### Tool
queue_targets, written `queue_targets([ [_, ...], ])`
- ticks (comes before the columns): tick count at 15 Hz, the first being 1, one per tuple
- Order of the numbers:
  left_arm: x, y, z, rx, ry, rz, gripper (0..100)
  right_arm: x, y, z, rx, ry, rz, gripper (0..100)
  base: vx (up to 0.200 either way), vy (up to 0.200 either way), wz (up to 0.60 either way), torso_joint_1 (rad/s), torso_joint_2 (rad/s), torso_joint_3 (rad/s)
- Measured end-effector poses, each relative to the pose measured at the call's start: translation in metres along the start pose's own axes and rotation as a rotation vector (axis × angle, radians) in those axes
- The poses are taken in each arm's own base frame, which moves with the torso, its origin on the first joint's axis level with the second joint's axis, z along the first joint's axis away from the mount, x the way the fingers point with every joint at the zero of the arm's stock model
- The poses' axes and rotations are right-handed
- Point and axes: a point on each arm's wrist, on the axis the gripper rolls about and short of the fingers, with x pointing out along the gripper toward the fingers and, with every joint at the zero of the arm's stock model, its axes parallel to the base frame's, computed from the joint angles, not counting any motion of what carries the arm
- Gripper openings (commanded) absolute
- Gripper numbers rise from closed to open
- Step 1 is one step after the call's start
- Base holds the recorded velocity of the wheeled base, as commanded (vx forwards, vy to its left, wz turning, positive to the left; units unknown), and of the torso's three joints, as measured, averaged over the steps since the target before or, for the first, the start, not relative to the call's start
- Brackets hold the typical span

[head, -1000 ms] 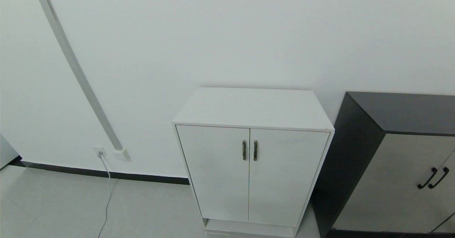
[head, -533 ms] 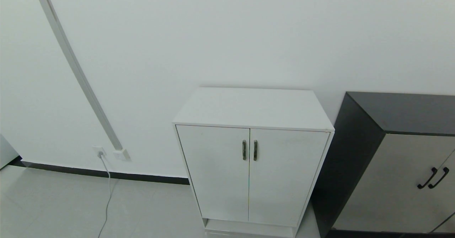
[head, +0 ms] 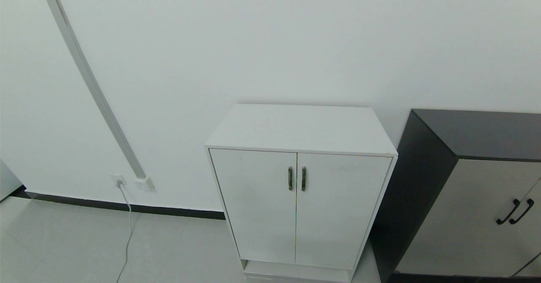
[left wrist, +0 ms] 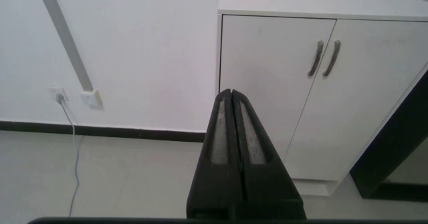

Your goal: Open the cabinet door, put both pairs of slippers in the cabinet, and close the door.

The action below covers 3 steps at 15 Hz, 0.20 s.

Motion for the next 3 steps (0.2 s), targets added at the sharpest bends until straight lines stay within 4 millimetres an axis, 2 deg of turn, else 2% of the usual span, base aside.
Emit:
queue_targets([
  [3,0.0000,0.0000,0.0000,0.000,0.000,0.000,0,0.0000,0.0000,0.0000,-0.004,0.000,0.001,0,0.000,0.000,0.00,0.000,0.00,0.000],
])
